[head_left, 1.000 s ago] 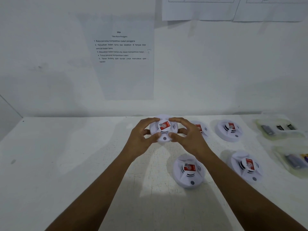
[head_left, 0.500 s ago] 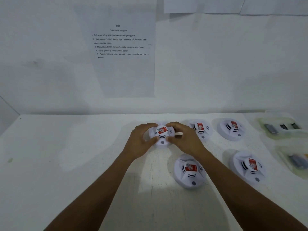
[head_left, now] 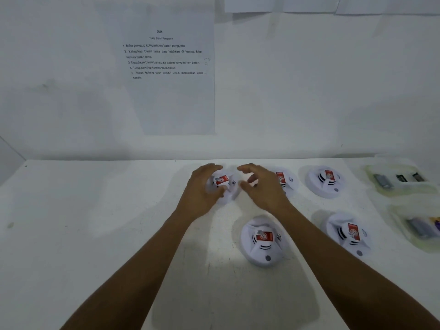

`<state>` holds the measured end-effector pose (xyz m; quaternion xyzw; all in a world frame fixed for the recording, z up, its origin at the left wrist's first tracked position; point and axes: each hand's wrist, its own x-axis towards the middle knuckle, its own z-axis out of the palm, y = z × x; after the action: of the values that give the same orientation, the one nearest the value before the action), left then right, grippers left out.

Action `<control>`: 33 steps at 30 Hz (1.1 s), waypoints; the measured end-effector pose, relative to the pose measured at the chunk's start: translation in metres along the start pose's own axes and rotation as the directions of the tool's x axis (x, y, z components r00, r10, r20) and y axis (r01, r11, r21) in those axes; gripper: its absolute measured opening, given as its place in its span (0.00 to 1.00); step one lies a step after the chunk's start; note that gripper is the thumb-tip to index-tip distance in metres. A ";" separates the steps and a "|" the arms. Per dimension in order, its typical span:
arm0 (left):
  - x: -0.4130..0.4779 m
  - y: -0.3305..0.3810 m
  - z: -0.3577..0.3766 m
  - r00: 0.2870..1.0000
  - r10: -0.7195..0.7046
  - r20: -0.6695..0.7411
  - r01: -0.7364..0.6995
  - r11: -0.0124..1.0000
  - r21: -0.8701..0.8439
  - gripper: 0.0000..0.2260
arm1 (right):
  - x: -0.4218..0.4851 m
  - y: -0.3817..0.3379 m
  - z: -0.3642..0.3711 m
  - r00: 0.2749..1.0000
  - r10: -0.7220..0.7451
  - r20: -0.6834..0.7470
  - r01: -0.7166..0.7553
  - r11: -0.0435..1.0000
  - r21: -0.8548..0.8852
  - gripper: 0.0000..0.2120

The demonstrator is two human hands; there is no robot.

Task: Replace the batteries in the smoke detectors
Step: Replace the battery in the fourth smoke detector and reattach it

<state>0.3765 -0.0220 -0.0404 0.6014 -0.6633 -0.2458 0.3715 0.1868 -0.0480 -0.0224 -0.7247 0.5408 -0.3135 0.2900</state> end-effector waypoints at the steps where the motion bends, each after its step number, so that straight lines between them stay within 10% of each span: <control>1: 0.001 0.008 0.003 1.000 0.019 -0.007 -0.019 1.000 -0.001 0.22 | -0.002 0.003 -0.010 0.998 -0.017 -0.054 0.017 1.000 0.003 0.14; 8: 0.013 0.050 0.052 0.984 0.174 0.047 -0.171 0.984 -0.060 0.22 | -0.012 0.046 -0.078 0.984 0.085 -0.154 -0.093 0.994 -0.047 0.12; 19: 0.026 0.068 0.104 0.984 -0.020 0.180 0.027 0.999 -0.034 0.29 | -0.018 0.081 -0.101 0.989 0.129 0.073 -0.136 0.985 0.109 0.17; 33: 0.003 0.110 0.093 0.995 0.012 0.094 0.018 0.952 -0.307 0.35 | -0.038 0.082 -0.146 0.980 -0.185 -0.077 0.192 0.975 0.111 0.32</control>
<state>0.2356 -0.0189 -0.0111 0.5248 -0.6329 -0.3749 0.4283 0.0169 -0.0439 0.0026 -0.7436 0.4594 -0.3947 0.2831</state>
